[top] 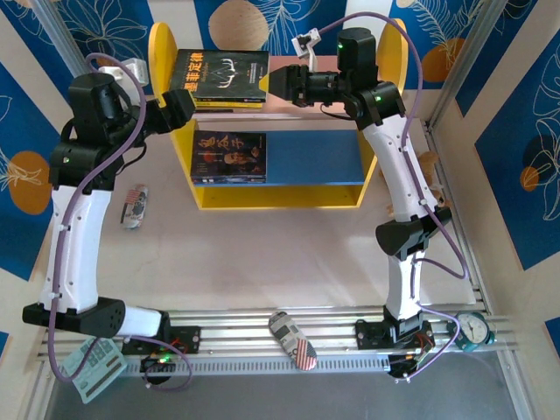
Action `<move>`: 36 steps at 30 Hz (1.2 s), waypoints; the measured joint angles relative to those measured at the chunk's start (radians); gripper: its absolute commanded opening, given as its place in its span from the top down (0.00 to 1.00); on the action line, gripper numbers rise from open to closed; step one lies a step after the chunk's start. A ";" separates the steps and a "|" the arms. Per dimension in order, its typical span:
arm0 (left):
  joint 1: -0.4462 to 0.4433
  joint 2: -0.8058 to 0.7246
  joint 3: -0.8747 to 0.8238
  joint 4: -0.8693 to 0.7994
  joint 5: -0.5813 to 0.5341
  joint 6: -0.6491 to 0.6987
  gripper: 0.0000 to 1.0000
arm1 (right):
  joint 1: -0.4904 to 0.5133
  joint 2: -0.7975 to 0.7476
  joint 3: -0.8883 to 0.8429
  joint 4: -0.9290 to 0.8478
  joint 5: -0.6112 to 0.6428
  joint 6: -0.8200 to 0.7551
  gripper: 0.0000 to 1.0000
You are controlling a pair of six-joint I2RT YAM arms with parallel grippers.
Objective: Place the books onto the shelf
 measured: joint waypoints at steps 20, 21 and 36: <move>0.000 -0.006 -0.019 0.045 0.041 -0.028 0.14 | 0.008 0.041 0.045 0.005 -0.012 0.015 0.43; 0.000 -0.006 -0.019 0.045 0.041 -0.028 0.14 | 0.010 0.043 0.047 0.005 -0.012 0.015 0.43; 0.000 -0.006 -0.019 0.045 0.041 -0.028 0.14 | 0.006 0.045 0.055 -0.062 0.019 -0.035 0.43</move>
